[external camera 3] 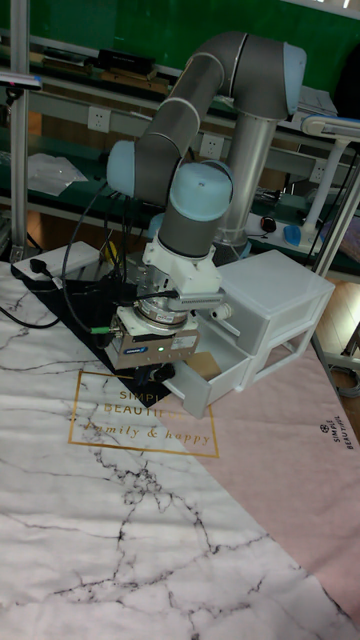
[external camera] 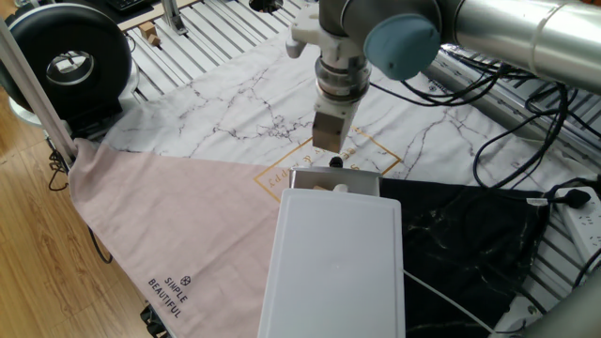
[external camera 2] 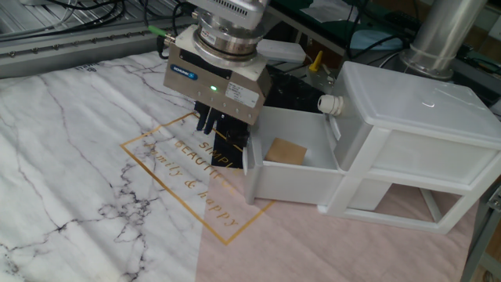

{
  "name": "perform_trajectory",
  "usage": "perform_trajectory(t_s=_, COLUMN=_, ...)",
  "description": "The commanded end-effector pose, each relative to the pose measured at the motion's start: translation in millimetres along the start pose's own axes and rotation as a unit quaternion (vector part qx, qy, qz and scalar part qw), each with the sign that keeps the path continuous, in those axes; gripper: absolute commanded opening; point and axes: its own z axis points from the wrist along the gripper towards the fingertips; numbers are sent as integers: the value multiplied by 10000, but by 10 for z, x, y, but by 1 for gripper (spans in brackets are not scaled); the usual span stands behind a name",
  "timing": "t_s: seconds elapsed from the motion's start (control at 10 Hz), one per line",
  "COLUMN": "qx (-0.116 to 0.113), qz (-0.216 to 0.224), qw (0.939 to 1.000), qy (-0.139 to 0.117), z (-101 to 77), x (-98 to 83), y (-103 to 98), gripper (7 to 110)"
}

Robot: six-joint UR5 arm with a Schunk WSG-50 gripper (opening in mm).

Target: Put things in the drawer

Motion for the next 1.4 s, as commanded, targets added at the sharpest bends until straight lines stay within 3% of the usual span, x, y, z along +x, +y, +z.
perform_trajectory(t_s=0.0, qx=-422, qz=-285, qw=9987, qy=49, z=-44, x=58, y=105, gripper=7)
perform_trajectory(t_s=0.3, qx=-425, qz=-330, qw=9986, qy=-8, z=-32, x=8, y=73, gripper=7)
perform_trajectory(t_s=0.7, qx=-763, qz=-373, qw=9963, qy=-160, z=-17, x=-107, y=225, gripper=7)
perform_trajectory(t_s=1.0, qx=-492, qz=-369, qw=9980, qy=-121, z=110, x=-140, y=88, gripper=7)
perform_trajectory(t_s=1.3, qx=-621, qz=-420, qw=9971, qy=-131, z=116, x=-148, y=148, gripper=7)
